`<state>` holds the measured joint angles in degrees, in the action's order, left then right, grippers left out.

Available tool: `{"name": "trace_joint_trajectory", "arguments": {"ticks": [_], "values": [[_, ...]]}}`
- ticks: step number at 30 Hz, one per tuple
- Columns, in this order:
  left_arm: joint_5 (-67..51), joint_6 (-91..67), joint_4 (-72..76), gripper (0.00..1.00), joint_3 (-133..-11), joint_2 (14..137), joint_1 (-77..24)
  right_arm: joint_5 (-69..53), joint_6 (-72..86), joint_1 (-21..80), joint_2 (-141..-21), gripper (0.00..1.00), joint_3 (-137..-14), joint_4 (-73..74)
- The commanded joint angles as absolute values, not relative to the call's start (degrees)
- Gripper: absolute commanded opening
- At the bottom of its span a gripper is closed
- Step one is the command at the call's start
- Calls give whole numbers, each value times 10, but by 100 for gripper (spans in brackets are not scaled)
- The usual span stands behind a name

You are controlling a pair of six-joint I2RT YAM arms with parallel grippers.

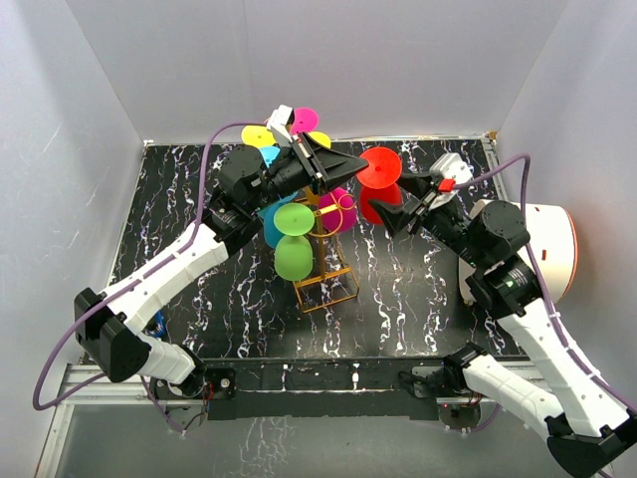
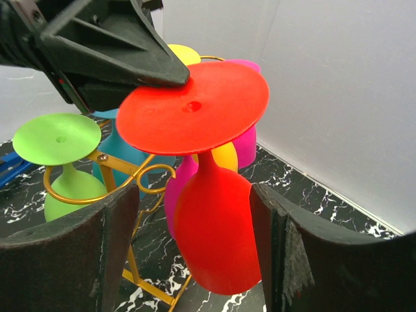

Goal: Place the wine glass upside down on the wine glass rack

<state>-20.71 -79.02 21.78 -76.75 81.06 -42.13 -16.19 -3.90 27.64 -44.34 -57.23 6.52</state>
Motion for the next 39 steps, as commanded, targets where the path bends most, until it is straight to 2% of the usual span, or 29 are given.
{"name": "trace_joint_trajectory", "arguments": {"ticks": [1, 9, 15, 28, 39], "values": [[-196, -801, 213, 0, -762, 808, -423, -133, -6, 277, -406, 68, -581, 85], [-152, -768, 125, 0, -766, 787, -422, -91, 82, 277, -362, 68, -617, 88], [-162, -771, 107, 0, -757, 770, -423, -73, 118, 277, -339, 68, -619, 48], [-153, -755, 55, 0, -761, 756, -423, 15, 184, 276, -345, 67, -587, 35], [-106, -715, -2, 0, -774, 741, -423, 23, 194, 277, -346, 67, -580, 26]]}}
